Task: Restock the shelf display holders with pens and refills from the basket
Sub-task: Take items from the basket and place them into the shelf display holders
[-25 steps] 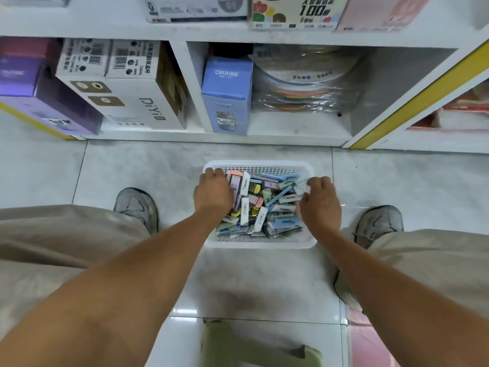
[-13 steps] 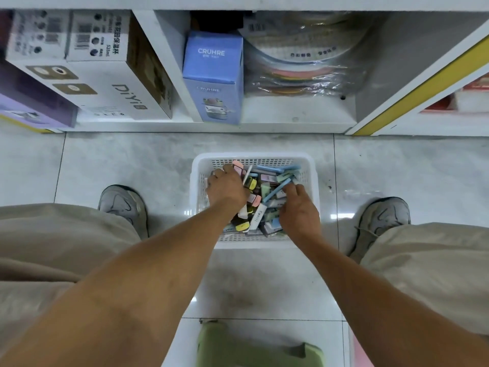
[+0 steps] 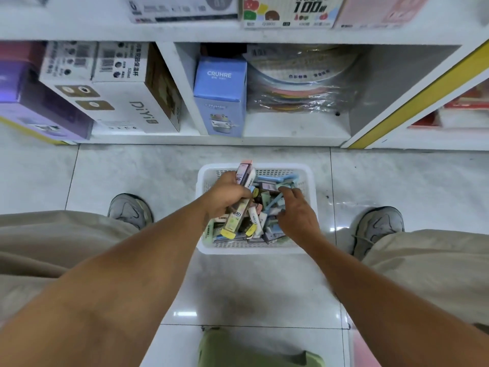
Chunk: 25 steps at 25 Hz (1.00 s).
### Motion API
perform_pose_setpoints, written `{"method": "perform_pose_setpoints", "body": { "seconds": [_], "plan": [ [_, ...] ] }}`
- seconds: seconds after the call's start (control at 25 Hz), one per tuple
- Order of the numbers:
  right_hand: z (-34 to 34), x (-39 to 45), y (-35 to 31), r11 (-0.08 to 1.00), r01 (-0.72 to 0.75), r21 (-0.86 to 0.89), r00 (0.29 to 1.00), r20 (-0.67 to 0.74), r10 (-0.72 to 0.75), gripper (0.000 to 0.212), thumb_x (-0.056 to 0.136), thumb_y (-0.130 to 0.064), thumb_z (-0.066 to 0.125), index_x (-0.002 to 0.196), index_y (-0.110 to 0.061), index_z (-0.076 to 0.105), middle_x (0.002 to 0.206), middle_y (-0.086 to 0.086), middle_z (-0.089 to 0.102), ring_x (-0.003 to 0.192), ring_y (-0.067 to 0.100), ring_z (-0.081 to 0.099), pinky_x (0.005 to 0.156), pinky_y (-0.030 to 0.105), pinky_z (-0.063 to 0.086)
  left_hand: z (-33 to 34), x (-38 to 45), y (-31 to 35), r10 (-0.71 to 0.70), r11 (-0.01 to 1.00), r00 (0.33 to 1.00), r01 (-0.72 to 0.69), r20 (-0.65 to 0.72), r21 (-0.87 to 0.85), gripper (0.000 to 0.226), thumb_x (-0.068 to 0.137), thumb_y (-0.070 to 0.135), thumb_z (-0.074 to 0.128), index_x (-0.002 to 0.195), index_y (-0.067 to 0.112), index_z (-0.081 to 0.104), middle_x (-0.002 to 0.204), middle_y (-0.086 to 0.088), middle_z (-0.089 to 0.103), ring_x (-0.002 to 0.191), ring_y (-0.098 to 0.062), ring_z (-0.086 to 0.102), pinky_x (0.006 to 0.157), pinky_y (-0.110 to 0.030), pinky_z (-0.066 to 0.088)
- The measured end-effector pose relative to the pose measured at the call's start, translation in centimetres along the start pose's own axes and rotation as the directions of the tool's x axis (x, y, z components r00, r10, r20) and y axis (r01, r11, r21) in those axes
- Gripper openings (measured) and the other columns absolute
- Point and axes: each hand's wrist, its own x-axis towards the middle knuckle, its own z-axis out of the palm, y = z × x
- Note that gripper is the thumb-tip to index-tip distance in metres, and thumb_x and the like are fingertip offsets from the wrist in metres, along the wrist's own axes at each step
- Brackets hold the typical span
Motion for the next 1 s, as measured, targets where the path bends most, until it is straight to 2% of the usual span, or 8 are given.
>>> {"method": "perform_pose_setpoints", "body": {
  "seconds": [0.12,0.24,0.36,0.44,0.68,0.8,0.92,1.0],
  "plan": [
    [-4.1,0.0,-2.4,0.948,-0.083,0.306,0.996,0.064,0.067,0.037,0.088,-0.002,0.059,0.123,-0.013,0.061,0.122,0.012,0.066,0.099,0.026,0.066,0.081,0.032,0.052,-1.2,-3.0,2.5,0.006,0.966,0.996,0.018,0.089,-0.259,0.03,0.082,-0.016,0.061,0.109,-0.006,0.057,0.087,-0.03,0.067,0.076,-0.041,0.072,0.063,-0.052,0.059],
    [-10.1,-1.4,-5.8,0.673,-0.248,0.697,0.935,0.355,-0.023,0.019,0.088,-0.004,0.069,0.106,-0.006,0.066,0.103,0.027,0.072,0.078,0.028,0.072,0.064,0.031,0.056,-2.0,-6.3,6.1,0.119,0.942,0.99,-0.087,0.077,-0.325,0.025,0.081,-0.016,0.061,0.104,-0.005,0.06,0.081,-0.025,0.07,0.074,-0.035,0.071,0.073,-0.051,0.059],
    [-15.3,-4.0,-9.1,0.639,-0.315,0.702,0.767,0.585,-0.264,0.041,0.085,-0.02,0.078,0.118,-0.004,0.059,0.11,0.026,0.071,0.098,0.036,0.072,0.071,0.035,0.06,-2.2,-10.1,10.1,0.192,0.901,0.981,-0.18,-0.009,-0.395,0.026,0.08,-0.017,0.062,0.103,-0.006,0.061,0.074,-0.023,0.071,0.069,-0.033,0.072,0.066,-0.043,0.059],
    [-17.6,-6.2,-11.5,0.658,-0.288,0.695,0.73,0.604,-0.319,0.045,0.085,-0.017,0.079,0.122,-0.005,0.055,0.109,0.025,0.072,0.099,0.036,0.073,0.073,0.034,0.061,-2.2,-13.0,13.0,0.242,0.86,0.968,-0.247,-0.07,-0.447,0.025,0.081,-0.018,0.06,0.104,-0.008,0.058,0.069,-0.022,0.069,0.065,-0.033,0.071,0.06,-0.04,0.059],
    [-24.2,-10.2,-16.4,0.625,-0.046,0.78,0.908,0.293,-0.299,0.029,0.09,0.005,0.066,0.114,-0.002,0.053,0.091,0.025,0.074,0.072,0.031,0.072,0.067,0.033,0.062,-4.0,-19.6,20.1,0.333,0.781,0.919,-0.394,-0.21,-0.484,0.032,0.082,-0.017,0.051,0.112,-0.006,0.053,0.077,-0.026,0.071,0.066,-0.036,0.073,0.047,-0.039,0.057],
    [-28.8,-10.5,-17.5,0.727,0.168,0.666,0.962,0.05,-0.268,0.025,0.09,0.002,0.065,0.11,-0.012,0.057,0.082,0.018,0.074,0.056,0.02,0.062,0.054,0.026,0.049,-5.8,-20.8,22.4,0.312,0.785,0.91,-0.408,-0.272,-0.467,0.038,0.081,-0.017,0.053,0.118,-0.01,0.05,0.101,-0.034,0.068,0.082,-0.045,0.072,0.07,-0.062,0.058],
    [-33.4,-9.0,-18.8,0.835,0.371,0.406,0.912,-0.329,-0.245,0.019,0.092,-0.009,0.064,0.103,-0.022,0.072,0.07,0.0,0.066,0.052,0.009,0.056,0.054,0.018,0.044,-7.0,-21.4,24.8,0.329,0.752,0.912,-0.41,-0.246,-0.516,0.033,0.082,-0.017,0.054,0.113,-0.009,0.047,0.1,-0.035,0.067,0.078,-0.045,0.072,0.064,-0.05,0.061],
    [-35.9,-7.3,-19.6,0.852,0.434,0.292,0.836,-0.483,-0.26,0.02,0.09,-0.013,0.067,0.106,-0.024,0.072,0.085,-0.002,0.067,0.068,0.012,0.062,0.065,0.021,0.051,-7.5,-21.4,26.2,0.343,0.746,0.914,-0.404,-0.216,-0.529,0.028,0.085,-0.016,0.05,0.112,-0.008,0.048,0.096,-0.034,0.068,0.072,-0.039,0.073,0.057,-0.042,0.061]
  ]
}}
